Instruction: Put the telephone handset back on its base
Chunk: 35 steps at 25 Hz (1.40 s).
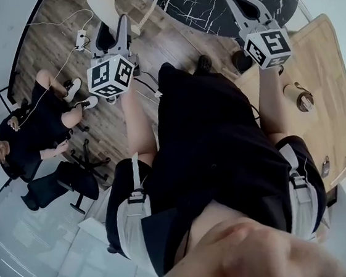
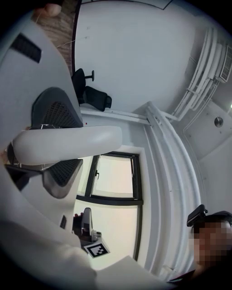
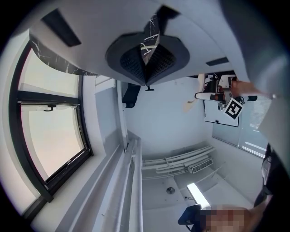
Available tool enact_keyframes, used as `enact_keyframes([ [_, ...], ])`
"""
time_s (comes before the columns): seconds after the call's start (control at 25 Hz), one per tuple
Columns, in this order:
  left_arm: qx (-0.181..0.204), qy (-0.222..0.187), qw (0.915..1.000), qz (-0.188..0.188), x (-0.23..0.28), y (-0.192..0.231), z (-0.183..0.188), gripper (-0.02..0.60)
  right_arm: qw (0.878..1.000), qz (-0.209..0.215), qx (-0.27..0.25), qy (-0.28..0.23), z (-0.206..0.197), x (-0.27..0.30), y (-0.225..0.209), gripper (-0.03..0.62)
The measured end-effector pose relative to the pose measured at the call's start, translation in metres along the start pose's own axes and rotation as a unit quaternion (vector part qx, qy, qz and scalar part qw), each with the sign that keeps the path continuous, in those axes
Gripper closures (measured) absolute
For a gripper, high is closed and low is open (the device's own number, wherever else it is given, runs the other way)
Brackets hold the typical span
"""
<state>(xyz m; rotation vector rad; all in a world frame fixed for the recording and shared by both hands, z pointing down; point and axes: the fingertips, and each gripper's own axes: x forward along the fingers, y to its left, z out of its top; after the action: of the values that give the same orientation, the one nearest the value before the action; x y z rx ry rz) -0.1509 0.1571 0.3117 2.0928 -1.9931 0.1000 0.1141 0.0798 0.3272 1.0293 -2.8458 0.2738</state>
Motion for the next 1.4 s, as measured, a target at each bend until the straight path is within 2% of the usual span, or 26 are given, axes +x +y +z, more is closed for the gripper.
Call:
enact_keyframes([
  [0.12, -0.012, 0.005, 0.9998, -0.013, 0.001, -0.009, -0.004, 0.353, 1.000, -0.001, 0.009, 0.000, -0.004, -0.004, -0.001, 0.563],
  [0.32, -0.006, 0.026, 0.9995, -0.018, 0.005, -0.008, -0.013, 0.353, 1.000, -0.005, 0.023, 0.004, -0.012, -0.006, 0.002, 0.563],
  [0.64, -0.020, 0.031, 0.9987, -0.036, 0.034, 0.001, -0.019, 0.354, 0.999, -0.021, 0.029, 0.016, -0.020, 0.011, -0.010, 0.563],
  [0.92, -0.025, 0.046, 0.9966, -0.063, 0.086, 0.011, -0.015, 0.354, 0.999, -0.039, 0.024, 0.023, -0.008, 0.044, -0.033, 0.563],
  [1.2, -0.055, 0.049, 0.9930, -0.092, 0.147, 0.026, -0.006, 0.354, 0.998, -0.057, 0.015, 0.032, 0.008, 0.090, -0.054, 0.563],
  [1.4, -0.062, 0.063, 0.9902, -0.108, 0.188, 0.035, -0.005, 0.354, 0.997, -0.069, 0.009, 0.034, 0.015, 0.120, -0.062, 0.563],
])
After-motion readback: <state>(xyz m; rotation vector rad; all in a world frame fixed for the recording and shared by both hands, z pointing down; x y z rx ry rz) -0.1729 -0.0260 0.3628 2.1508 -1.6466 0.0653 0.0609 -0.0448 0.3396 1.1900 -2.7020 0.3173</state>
